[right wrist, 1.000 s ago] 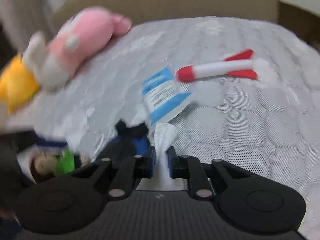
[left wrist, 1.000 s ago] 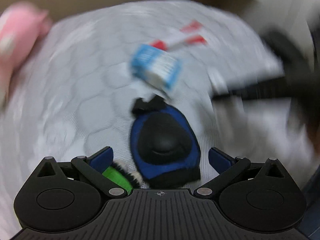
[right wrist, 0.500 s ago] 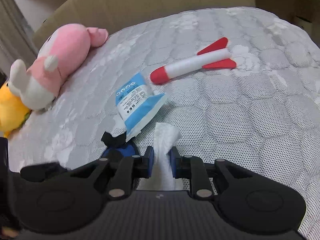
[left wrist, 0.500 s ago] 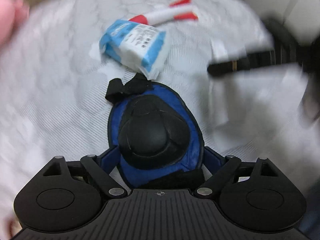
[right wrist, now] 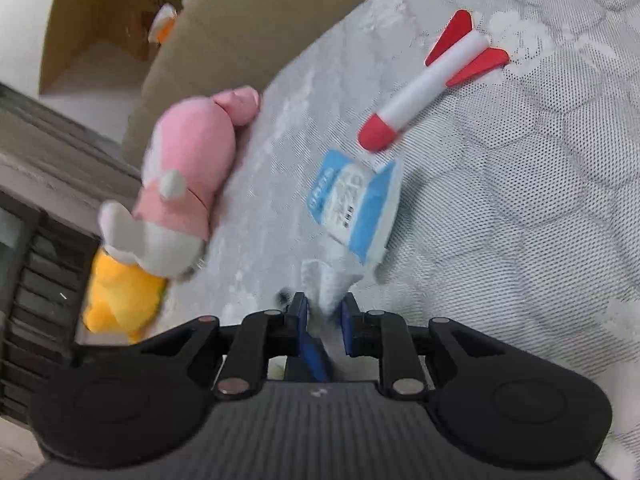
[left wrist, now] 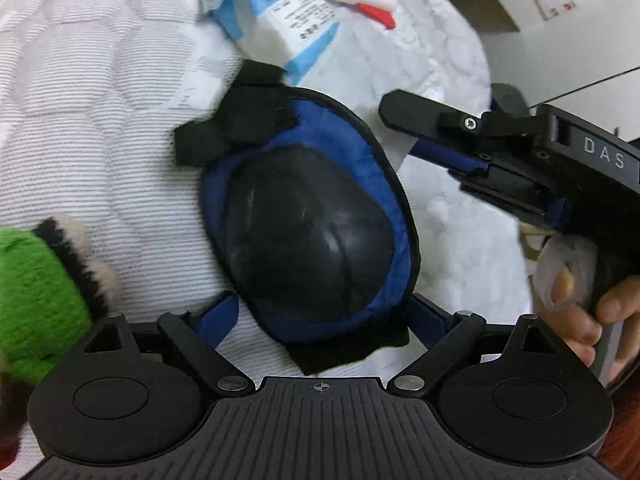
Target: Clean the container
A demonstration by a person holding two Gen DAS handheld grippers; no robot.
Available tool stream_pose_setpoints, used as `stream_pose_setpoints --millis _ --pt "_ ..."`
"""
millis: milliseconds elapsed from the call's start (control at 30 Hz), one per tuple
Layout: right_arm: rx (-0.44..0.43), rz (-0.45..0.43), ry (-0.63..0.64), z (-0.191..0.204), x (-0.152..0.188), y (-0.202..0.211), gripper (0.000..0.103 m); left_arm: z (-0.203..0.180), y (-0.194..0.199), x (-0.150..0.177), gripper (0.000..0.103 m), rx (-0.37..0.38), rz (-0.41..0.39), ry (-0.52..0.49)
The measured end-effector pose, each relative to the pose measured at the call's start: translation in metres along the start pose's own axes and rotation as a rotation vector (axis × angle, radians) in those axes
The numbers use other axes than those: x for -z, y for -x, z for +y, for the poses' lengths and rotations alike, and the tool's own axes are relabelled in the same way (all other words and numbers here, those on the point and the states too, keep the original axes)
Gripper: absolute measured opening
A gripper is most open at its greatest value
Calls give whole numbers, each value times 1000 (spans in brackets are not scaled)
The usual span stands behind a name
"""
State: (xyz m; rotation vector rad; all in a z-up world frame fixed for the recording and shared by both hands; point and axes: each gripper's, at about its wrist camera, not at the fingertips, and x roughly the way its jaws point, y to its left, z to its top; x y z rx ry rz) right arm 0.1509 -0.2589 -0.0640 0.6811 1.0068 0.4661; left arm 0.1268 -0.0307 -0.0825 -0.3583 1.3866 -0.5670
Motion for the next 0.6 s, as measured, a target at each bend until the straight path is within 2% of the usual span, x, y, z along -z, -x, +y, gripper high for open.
stream_pose_setpoints --millis 67,133,167,267,333,400,433,467,533,567,600 --pt "83 17 67 6 2 -5 21 4 4 2 94 -25 -4 20" --pt "210 26 145 11 5 -9 21 7 10 1 94 -54 -17 22" --pt "219 21 146 11 5 -8 21 6 12 0 95 -82 -27 0" --pt "247 6 149 10 4 -4 21 -14 23 3 98 -213 -89 -191" --pt "266 -4 151 9 3 -1 21 -36 24 12 99 -269 -116 -367" --pt "284 -14 153 9 2 2 32 -51 20 21 101 -329 -107 -484" --pt "293 -19 154 8 1 4 32 -55 14 24 101 -369 -91 -517" --pt "287 -21 153 9 2 6 32 -55 7 25 101 -401 -68 -534" --pt "211 -15 137 13 4 10 32 -52 1 26 101 -421 -38 -544" --pt "153 -2 108 13 4 9 36 -50 -3 26 101 -425 -29 -544" --pt "111 19 75 11 5 6 44 -50 -5 26 101 -424 -24 -550"
